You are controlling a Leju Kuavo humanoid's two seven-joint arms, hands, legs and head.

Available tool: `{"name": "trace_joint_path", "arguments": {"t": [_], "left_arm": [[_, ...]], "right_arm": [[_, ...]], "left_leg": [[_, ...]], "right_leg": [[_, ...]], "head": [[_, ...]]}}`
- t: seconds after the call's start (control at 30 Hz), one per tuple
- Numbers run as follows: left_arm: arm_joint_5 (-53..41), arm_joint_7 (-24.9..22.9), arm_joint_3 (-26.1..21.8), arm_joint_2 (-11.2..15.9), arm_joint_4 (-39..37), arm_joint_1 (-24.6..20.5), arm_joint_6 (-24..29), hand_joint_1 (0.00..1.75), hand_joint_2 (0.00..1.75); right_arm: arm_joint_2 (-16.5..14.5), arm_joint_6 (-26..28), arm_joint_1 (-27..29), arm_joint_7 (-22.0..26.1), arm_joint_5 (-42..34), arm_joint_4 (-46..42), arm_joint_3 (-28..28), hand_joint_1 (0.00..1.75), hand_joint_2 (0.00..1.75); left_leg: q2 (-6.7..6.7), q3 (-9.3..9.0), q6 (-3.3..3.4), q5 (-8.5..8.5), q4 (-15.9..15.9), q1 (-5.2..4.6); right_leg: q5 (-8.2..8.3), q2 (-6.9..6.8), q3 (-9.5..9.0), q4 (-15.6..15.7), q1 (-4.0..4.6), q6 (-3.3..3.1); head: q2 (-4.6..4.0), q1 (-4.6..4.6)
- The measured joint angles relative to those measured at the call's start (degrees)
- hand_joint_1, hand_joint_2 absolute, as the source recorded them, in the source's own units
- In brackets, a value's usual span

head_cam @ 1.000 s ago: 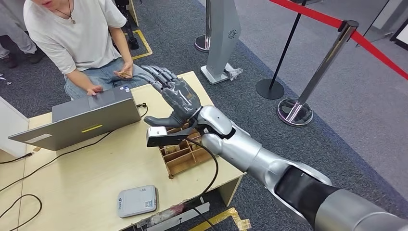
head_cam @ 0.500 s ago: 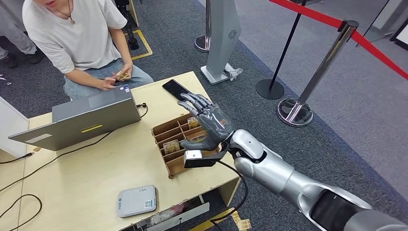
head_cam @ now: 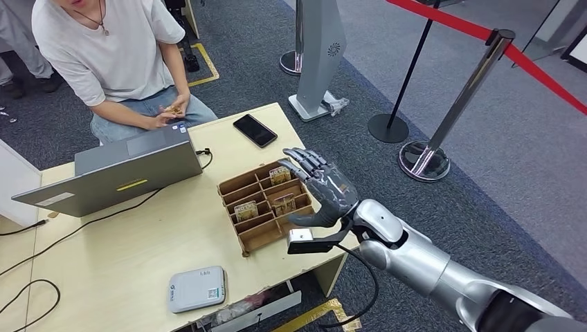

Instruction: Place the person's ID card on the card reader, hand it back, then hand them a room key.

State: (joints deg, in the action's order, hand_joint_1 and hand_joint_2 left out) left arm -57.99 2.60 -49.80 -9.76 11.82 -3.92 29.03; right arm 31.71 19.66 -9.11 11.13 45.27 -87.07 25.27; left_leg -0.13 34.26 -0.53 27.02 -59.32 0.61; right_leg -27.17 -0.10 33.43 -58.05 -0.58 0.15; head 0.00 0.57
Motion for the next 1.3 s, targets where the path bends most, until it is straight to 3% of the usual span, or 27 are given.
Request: {"name": "trace_joint_path", "arguments": {"t": [0.33,0.47,0.83,1.03,1.3], "left_arm": [[-0.21,-0.56,0.0,0.01,-0.02,0.0,0.02,0.0,0.0],[-0.23,-0.78,0.01,0.01,-0.02,-0.01,0.09,0.0,0.0],[-0.21,-1.7,0.0,0.01,-0.02,-0.03,0.1,0.0,0.0],[-0.33,-1.81,0.0,-0.03,-0.02,-0.03,0.57,0.0,0.0],[-0.45,-1.81,0.0,-0.1,-0.02,-0.05,0.74,0.0,0.0]], "right_arm": [[0.66,-4.77,0.13,0.25,-0.2,-0.66,-0.02,0.0,1.75],[1.09,-11.1,-1.5,0.3,-1.72,-0.84,0.03,0.0,1.75],[1.1,-19.97,-7.24,-0.29,-3.63,1.15,1.56,0.0,1.75],[1.3,-20.85,-8.51,-0.97,-4.39,2.14,1.95,0.03,1.75],[1.89,-20.63,-8.23,-1.66,-4.8,2.16,1.95,0.26,1.75]], "left_leg": [[0.0,0.01,0.0,0.0,0.0,0.0],[0.0,0.01,0.01,0.0,0.0,0.0],[0.0,0.02,0.01,-0.01,0.0,0.0],[-0.01,0.02,0.01,-0.01,-0.01,-0.01],[-0.01,0.02,0.01,0.0,0.0,-0.01]], "right_leg": [[0.0,0.0,-0.01,0.0,0.0,0.0],[0.0,0.0,-0.01,0.0,0.0,0.0],[0.0,0.0,-0.01,-0.01,0.0,0.0],[0.0,-0.01,0.0,0.0,0.0,0.0],[0.0,0.0,0.0,0.0,0.0,0.0]], "head": [[0.0,0.0],[0.0,0.0],[0.0,-0.01],[0.0,0.0],[0.0,0.0]]}}
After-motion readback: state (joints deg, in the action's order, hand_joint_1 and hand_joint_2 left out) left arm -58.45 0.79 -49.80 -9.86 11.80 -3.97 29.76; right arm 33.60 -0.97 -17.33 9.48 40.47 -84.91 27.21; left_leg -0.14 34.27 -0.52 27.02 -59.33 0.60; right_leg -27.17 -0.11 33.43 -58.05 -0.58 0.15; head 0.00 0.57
